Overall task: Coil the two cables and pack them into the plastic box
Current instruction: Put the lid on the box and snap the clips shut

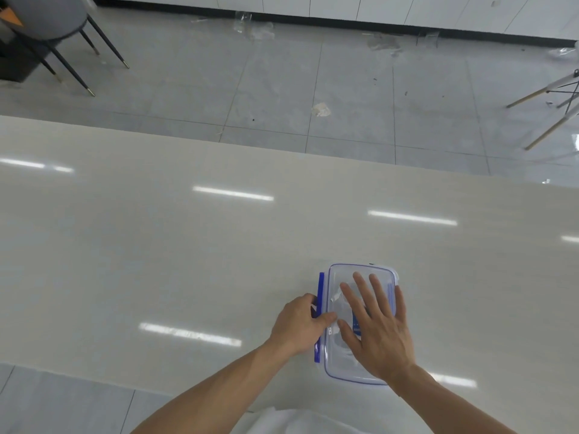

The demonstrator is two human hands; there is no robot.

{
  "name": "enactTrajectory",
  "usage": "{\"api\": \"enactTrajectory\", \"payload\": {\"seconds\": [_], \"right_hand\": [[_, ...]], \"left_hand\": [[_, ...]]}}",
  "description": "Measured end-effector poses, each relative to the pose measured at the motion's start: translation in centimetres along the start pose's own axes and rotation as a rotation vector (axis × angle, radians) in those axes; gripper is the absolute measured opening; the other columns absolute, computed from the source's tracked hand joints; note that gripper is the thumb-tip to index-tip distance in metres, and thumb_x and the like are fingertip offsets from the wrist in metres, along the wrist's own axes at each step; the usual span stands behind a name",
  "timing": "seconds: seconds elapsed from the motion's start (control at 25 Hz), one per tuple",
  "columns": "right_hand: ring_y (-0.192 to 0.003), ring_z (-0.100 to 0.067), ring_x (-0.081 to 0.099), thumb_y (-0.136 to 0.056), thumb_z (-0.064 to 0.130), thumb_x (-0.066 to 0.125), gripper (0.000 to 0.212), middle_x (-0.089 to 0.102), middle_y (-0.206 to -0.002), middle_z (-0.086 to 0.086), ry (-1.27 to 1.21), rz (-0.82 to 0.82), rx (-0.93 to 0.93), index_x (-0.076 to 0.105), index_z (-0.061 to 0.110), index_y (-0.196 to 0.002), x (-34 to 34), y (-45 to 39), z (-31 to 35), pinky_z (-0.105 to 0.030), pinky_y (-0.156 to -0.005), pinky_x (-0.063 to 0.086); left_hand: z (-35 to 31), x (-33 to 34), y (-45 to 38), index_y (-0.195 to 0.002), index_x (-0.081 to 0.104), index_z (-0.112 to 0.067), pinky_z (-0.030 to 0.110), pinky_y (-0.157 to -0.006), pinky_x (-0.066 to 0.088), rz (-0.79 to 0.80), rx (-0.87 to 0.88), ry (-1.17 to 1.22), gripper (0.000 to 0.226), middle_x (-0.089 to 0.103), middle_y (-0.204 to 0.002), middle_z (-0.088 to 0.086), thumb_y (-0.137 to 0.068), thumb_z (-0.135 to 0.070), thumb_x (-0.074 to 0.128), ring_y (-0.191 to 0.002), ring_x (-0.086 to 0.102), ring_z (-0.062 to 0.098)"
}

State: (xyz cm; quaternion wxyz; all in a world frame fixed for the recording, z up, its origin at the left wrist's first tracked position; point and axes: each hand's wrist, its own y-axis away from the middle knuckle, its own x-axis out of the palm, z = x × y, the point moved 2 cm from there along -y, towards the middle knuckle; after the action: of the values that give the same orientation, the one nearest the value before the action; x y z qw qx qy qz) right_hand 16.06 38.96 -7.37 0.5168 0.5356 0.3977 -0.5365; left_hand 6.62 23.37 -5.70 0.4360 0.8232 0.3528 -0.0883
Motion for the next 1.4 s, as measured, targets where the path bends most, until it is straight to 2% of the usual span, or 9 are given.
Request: {"api": "enactTrajectory", "payload": {"seconds": [0.12,0.32,0.48,0.76,0.92,1.04,1.12,1.24,1.4], "right_hand": [[-0.152,-0.027,0.010,-0.096,0.063,0.026,0.067,0.019,-0.165,-0.002,-0.002,-0.020,-0.016,0.022,0.031,-0.155,0.2,-0.1,0.0,-0.060,-0.119,0.009],[-0.152,-0.027,0.008,-0.096,0.062,0.030,0.067,0.017,-0.165,-0.002,-0.007,-0.046,-0.024,0.024,0.030,-0.154,0.8,-0.1,-0.2,-0.061,-0.119,0.009],[-0.152,-0.029,0.008,-0.096,0.059,0.032,0.066,0.017,-0.165,-0.004,-0.008,-0.049,-0.044,0.025,0.029,-0.154,1.1,-0.3,-0.1,-0.063,-0.118,0.007],[-0.151,-0.029,0.015,-0.098,0.047,0.034,0.058,0.026,-0.162,-0.004,-0.063,-0.085,-0.051,0.033,0.027,-0.152,0.2,-0.2,-0.2,-0.059,-0.120,0.007],[-0.140,-0.031,0.037,-0.095,0.025,0.033,0.049,0.041,-0.153,-0.011,-0.389,-0.211,0.091,0.047,0.013,-0.141,-1.0,0.4,-1.1,-0.055,-0.113,0.034],[-0.144,-0.024,0.029,-0.097,0.043,0.038,0.059,0.030,-0.158,-0.005,-0.536,-0.199,0.283,0.028,0.023,-0.151,-0.8,2.0,-2.3,-0.047,-0.114,0.035],[-0.142,-0.020,0.031,-0.092,0.062,0.046,0.071,0.030,-0.157,0.000,-0.731,-0.100,0.459,0.019,0.033,-0.151,-0.2,3.3,-3.7,-0.046,-0.110,0.037],[-0.129,-0.017,0.047,-0.083,0.058,0.065,0.072,0.045,-0.147,0.002,-0.935,0.071,0.570,0.033,0.037,-0.145,0.4,4.6,-5.7,-0.039,-0.100,0.044],[-0.106,-0.012,0.064,-0.081,0.039,0.078,0.064,0.059,-0.128,0.008,-1.138,0.189,0.596,0.046,0.037,-0.136,-0.4,5.0,-6.5,-0.028,-0.082,0.052]], "left_hand": [[-0.3,0.8,0.4,-0.115,0.061,-0.023,0.032,-0.083,0.059,-0.067,0.030,-0.106,0.036,0.064,-0.104,-0.001,-0.094,-0.051,0.055,-0.088,0.067,0.017],[-0.4,1.6,0.7,-0.119,0.057,-0.021,0.037,-0.084,0.059,-0.127,0.036,-0.172,0.035,0.058,-0.110,0.002,-0.099,-0.048,0.046,-0.093,0.066,0.021],[-1.2,2.1,0.9,-0.124,0.053,-0.018,0.030,-0.080,0.054,-0.213,0.040,-0.280,0.034,0.056,-0.119,0.002,-0.102,-0.042,0.044,-0.103,0.066,0.023],[-1.9,1.9,1.3,-0.121,0.053,-0.015,0.033,-0.076,0.054,-0.199,0.020,-0.310,0.034,0.054,-0.119,0.004,-0.103,-0.041,0.041,-0.098,0.067,0.026],[-1.7,1.7,1.4,-0.122,0.052,-0.016,0.039,-0.082,0.057,-0.167,0.010,-0.323,0.037,0.051,-0.121,0.005,-0.103,-0.043,0.036,-0.095,0.066,0.026],[-1.5,1.8,1.3,-0.132,0.047,-0.018,0.040,-0.085,0.056,-0.158,0.008,-0.308,0.040,0.052,-0.126,0.005,-0.103,-0.043,0.035,-0.102,0.063,0.025],[-1.5,1.7,1.2,-0.147,0.032,-0.021,0.042,-0.091,0.052,-0.177,0.033,-0.345,0.051,0.051,-0.131,0.007,-0.101,-0.042,0.037,-0.113,0.056,0.026],[-2.0,1.9,1.4,-0.157,0.004,-0.029,0.039,-0.100,0.042,-0.305,0.171,-0.496,0.071,0.036,-0.145,0.004,-0.098,-0.032,0.044,-0.129,0.040,0.026],[-3.6,3.0,1.2,-0.156,0.007,-0.031,0.046,-0.122,0.010,-0.307,0.431,-0.761,0.080,0.010,-0.163,0.004,-0.089,-0.024,0.049,-0.150,0.009,0.029]]}}
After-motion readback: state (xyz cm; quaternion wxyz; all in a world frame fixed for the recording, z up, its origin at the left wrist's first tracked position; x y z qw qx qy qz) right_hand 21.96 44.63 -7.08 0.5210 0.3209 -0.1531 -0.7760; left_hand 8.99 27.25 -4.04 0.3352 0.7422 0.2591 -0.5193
